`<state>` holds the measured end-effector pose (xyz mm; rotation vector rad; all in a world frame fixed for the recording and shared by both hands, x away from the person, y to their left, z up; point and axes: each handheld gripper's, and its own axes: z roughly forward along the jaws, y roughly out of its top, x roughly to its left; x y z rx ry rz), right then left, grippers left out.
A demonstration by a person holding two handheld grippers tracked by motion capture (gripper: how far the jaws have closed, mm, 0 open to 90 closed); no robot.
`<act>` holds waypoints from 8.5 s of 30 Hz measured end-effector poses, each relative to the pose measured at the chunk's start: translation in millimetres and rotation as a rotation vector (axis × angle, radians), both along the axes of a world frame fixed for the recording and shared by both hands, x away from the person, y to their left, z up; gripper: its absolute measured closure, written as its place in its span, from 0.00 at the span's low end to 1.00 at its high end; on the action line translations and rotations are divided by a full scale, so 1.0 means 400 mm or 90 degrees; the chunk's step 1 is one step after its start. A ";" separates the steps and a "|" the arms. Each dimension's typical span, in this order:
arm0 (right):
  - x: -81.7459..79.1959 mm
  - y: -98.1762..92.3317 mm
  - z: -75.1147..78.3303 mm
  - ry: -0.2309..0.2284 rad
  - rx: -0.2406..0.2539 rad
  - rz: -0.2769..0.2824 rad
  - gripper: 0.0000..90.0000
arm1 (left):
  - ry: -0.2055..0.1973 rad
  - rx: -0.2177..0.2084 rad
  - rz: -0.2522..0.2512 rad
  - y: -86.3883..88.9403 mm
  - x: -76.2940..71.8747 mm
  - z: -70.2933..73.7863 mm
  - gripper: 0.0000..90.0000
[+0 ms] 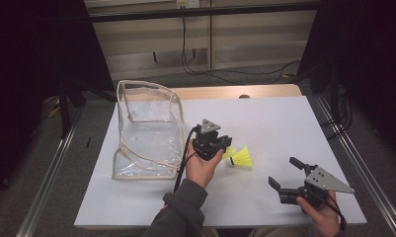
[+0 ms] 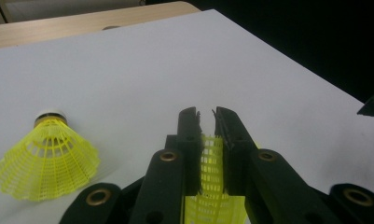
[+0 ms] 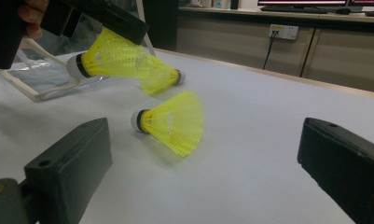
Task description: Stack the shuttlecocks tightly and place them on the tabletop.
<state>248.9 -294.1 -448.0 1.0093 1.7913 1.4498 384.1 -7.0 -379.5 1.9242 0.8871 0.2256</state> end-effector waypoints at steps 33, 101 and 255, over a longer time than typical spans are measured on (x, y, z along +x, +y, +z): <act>0.000 -0.002 0.000 -0.002 0.002 0.001 0.03 | -0.015 0.042 0.051 0.001 0.108 -0.057 0.87; -0.001 -0.001 -0.001 0.001 -0.002 0.001 0.03 | 0.018 0.092 0.040 0.003 0.079 -0.080 0.52; 0.000 0.005 -0.005 0.007 -0.005 0.015 0.03 | -0.027 0.127 0.071 0.005 0.124 -0.091 0.62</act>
